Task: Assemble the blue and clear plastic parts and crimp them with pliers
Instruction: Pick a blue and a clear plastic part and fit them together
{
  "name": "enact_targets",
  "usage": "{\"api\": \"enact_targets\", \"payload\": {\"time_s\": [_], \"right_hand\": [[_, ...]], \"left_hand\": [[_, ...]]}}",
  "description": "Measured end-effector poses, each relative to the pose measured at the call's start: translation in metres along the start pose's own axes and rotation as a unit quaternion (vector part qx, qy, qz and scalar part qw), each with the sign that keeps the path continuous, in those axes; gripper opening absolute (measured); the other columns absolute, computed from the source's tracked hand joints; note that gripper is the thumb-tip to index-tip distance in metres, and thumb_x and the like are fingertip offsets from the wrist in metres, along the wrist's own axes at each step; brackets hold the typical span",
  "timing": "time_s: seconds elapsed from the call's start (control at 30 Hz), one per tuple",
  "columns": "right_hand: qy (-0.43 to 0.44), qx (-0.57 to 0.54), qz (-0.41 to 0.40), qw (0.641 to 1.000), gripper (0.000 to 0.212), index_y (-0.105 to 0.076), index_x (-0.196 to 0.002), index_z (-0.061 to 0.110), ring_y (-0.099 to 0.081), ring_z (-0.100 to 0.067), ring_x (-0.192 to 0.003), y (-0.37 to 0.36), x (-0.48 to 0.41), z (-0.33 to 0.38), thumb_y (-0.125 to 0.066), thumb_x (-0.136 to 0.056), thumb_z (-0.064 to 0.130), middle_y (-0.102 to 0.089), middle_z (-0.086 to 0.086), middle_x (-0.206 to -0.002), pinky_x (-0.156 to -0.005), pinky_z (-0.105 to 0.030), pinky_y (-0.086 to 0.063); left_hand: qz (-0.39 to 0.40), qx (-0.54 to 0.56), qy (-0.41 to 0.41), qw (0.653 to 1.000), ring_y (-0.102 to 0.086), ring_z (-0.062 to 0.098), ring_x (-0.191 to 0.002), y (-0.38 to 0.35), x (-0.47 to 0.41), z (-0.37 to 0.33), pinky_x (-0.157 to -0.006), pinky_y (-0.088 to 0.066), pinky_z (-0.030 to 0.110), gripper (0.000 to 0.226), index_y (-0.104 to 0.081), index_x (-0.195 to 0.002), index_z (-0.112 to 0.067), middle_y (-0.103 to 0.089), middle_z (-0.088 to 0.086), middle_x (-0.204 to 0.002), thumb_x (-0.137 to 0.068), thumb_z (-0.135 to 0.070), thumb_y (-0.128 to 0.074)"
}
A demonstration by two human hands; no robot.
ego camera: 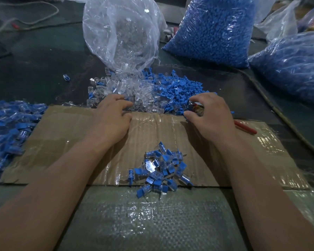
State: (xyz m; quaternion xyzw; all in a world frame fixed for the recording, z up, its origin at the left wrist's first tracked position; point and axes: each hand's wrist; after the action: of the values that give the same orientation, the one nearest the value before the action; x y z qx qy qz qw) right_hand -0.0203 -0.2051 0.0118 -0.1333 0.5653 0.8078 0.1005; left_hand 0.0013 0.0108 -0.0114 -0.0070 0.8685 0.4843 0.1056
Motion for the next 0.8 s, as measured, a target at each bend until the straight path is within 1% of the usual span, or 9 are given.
{"api": "enact_targets", "payload": {"time_s": [0.13,0.2,0.33,0.47,0.53,0.6,0.63,0.7,0.8], "right_hand": [[0.012,0.003,0.009,1.000,0.039,-0.057,-0.121,0.013,-0.044,-0.017,-0.118,-0.0019,-0.0007,-0.0013,-0.062,-0.086,0.029,-0.056,-0.003,-0.123,-0.106,-0.035,-0.026],[0.013,0.003,0.004,1.000,0.038,-0.058,-0.120,0.013,-0.045,-0.016,-0.117,-0.0018,-0.0012,-0.0017,-0.062,-0.086,0.029,-0.057,-0.002,-0.122,-0.105,-0.034,-0.027],[0.017,0.008,0.007,1.000,0.037,-0.058,-0.120,0.013,-0.046,-0.015,-0.115,-0.0027,-0.0010,-0.0008,-0.061,-0.086,0.029,-0.058,-0.001,-0.119,-0.104,-0.033,-0.028],[0.016,0.009,0.014,1.000,0.036,-0.058,-0.119,0.013,-0.045,-0.015,-0.115,-0.0032,-0.0009,0.0001,-0.061,-0.087,0.029,-0.057,-0.002,-0.120,-0.104,-0.034,-0.029],[0.017,0.009,0.014,1.000,0.036,-0.058,-0.119,0.013,-0.045,-0.015,-0.115,-0.0038,-0.0007,0.0006,-0.061,-0.087,0.029,-0.057,-0.002,-0.120,-0.104,-0.034,-0.029],[0.017,0.010,0.014,1.000,0.036,-0.058,-0.119,0.013,-0.045,-0.015,-0.115,-0.0042,-0.0007,0.0007,-0.061,-0.087,0.028,-0.057,-0.001,-0.119,-0.104,-0.034,-0.029],[0.017,0.011,0.015,1.000,0.035,-0.058,-0.119,0.014,-0.046,-0.015,-0.115,-0.0043,-0.0009,0.0007,-0.061,-0.087,0.028,-0.057,-0.001,-0.120,-0.103,-0.034,-0.029],[0.018,0.015,0.017,1.000,0.035,-0.059,-0.119,0.014,-0.045,-0.015,-0.115,-0.0051,-0.0014,0.0006,-0.060,-0.087,0.028,-0.058,-0.002,-0.120,-0.104,-0.034,-0.029],[0.019,0.017,0.020,0.999,0.035,-0.058,-0.119,0.014,-0.045,-0.016,-0.116,-0.0060,-0.0016,0.0007,-0.060,-0.087,0.028,-0.057,-0.001,-0.121,-0.105,-0.034,-0.028]], "left_hand": [[-0.012,0.009,-0.016,1.000,-0.036,0.016,-0.125,-0.0009,0.0001,-0.0010,-0.103,-0.024,0.027,0.036,-0.055,-0.127,-0.015,-0.047,0.003,-0.133,-0.091,-0.013,-0.054],[-0.022,0.020,0.001,1.000,-0.034,0.018,-0.128,0.0006,0.0011,-0.0011,-0.105,-0.022,0.029,0.040,-0.052,-0.130,-0.018,-0.044,0.005,-0.136,-0.090,-0.013,-0.055],[0.007,0.000,0.005,1.000,-0.032,0.023,-0.130,0.0005,0.0016,-0.0010,-0.108,-0.021,0.035,0.043,-0.047,-0.135,-0.019,-0.042,0.006,-0.139,-0.092,-0.014,-0.051],[0.006,-0.003,-0.021,1.000,-0.040,0.023,-0.124,0.0008,0.0014,0.0001,-0.103,-0.028,0.035,0.034,-0.055,-0.126,-0.018,-0.051,0.005,-0.131,-0.093,-0.011,-0.049],[-0.004,0.008,-0.029,1.000,-0.044,0.021,-0.118,0.0016,0.0022,-0.0003,-0.097,-0.032,0.032,0.032,-0.059,-0.121,-0.019,-0.055,0.004,-0.126,-0.093,-0.010,-0.050],[-0.018,0.020,-0.040,0.999,-0.050,0.013,-0.103,0.0022,0.0035,-0.0021,-0.086,-0.034,0.026,0.031,-0.063,-0.118,-0.021,-0.059,0.004,-0.121,-0.091,-0.008,-0.054],[-0.025,0.026,-0.045,0.998,-0.048,0.008,-0.095,0.0024,0.0042,-0.0030,-0.082,-0.032,0.023,0.030,-0.064,-0.116,-0.021,-0.061,0.003,-0.118,-0.090,-0.008,-0.056],[-0.032,0.041,-0.050,0.997,-0.043,0.002,-0.086,0.0028,0.0050,-0.0039,-0.081,-0.031,0.020,0.029,-0.065,-0.114,-0.022,-0.064,0.001,-0.114,-0.089,-0.009,-0.059],[-0.028,0.084,-0.053,0.995,-0.046,-0.004,-0.079,0.0027,0.0064,-0.0054,-0.079,-0.031,0.012,0.038,-0.058,-0.122,-0.023,-0.064,-0.009,-0.100,-0.088,-0.008,-0.059]]}}
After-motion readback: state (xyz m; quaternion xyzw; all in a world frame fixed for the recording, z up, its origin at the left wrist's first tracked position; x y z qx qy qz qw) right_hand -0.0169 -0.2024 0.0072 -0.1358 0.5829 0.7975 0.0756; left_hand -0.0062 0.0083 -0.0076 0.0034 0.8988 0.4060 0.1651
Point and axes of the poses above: each hand's wrist, its own x-axis away from the middle knuckle, its own y-axis out of the back of the hand, z = x × y
